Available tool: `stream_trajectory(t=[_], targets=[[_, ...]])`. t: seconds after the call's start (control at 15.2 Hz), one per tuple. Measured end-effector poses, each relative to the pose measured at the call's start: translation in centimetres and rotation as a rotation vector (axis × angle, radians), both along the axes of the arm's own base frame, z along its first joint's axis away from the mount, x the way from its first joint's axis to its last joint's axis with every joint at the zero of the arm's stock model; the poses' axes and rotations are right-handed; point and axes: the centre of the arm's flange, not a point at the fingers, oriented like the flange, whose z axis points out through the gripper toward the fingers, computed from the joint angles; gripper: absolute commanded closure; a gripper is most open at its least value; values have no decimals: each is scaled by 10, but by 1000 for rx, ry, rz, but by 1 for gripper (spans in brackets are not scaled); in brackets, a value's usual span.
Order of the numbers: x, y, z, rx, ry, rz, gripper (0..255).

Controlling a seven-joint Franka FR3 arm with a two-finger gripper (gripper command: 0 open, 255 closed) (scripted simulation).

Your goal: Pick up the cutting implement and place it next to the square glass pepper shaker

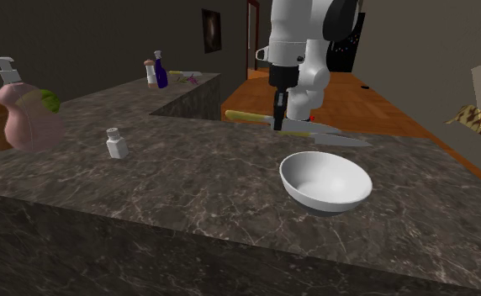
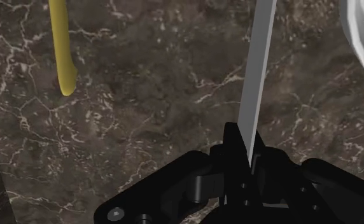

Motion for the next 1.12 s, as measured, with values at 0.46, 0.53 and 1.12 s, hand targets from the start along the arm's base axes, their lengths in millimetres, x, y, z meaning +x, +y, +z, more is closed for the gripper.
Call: stream_trajectory(t=[0.46, 0.53, 1.12], targets=[[1, 1, 37, 0, 0, 0, 255], [1, 1, 42, 0, 0, 0, 255], [55, -36, 60, 0, 1, 0, 255]])
